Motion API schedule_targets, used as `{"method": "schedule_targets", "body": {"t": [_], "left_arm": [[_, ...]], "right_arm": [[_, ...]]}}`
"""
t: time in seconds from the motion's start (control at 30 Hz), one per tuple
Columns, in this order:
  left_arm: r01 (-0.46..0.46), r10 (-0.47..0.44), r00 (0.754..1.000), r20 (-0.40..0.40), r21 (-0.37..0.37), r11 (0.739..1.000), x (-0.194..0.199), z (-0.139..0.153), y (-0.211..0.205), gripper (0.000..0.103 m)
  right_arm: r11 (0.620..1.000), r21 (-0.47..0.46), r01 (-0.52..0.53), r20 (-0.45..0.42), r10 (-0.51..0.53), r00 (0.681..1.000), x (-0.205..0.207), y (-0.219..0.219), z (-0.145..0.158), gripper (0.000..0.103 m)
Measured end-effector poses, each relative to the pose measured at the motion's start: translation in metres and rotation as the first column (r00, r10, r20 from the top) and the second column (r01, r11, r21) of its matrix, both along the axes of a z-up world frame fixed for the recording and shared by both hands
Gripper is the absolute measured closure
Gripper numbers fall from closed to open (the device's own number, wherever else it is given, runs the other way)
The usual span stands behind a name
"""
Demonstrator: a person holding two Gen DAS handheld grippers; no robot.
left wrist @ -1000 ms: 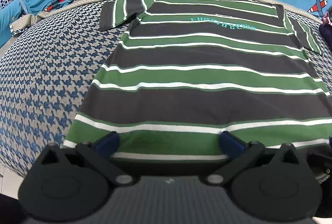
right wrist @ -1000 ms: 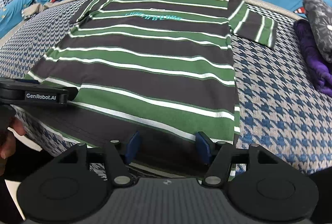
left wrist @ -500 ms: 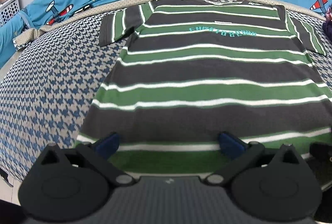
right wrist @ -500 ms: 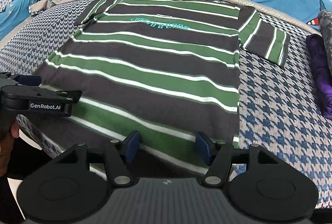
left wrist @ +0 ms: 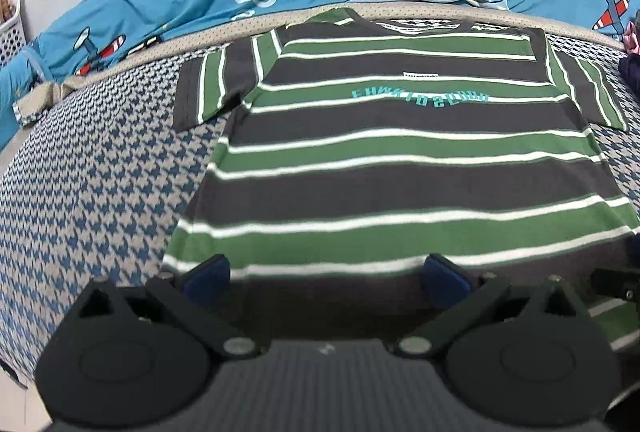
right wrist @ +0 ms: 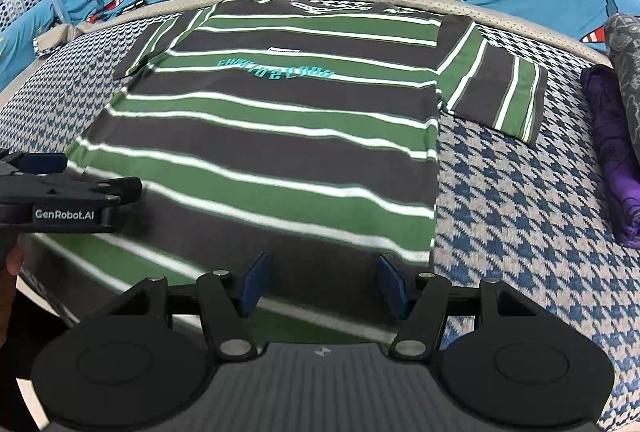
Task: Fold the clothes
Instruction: 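Move the right tool over the shirt's side edge beside the sleeve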
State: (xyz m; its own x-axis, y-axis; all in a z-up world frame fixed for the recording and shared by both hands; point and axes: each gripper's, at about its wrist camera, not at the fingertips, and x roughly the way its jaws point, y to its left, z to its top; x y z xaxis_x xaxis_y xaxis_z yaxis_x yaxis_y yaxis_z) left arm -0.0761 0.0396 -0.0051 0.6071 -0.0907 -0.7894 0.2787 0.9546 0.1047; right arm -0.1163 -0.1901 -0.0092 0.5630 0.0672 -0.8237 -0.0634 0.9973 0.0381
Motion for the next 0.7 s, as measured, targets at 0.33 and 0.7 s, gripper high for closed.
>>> {"method": "schedule_targets", "body": {"t": [0.33,0.7], "left_arm": [[0.006,-0.006,1.000,-0.002,0.007,1.000,0.016,-0.001,-0.009,0.000],[0.034,-0.034,0.999,0.015,0.028,0.999,0.035,0.002,-0.017,0.000]], "right_arm": [[0.999,0.028,0.033,-0.011,-0.032,0.999,0.020,-0.007,-0.001,0.044],[0.996,0.044,0.080,-0.006,-0.080,0.997,0.044,-0.017,0.001,0.044]]}}
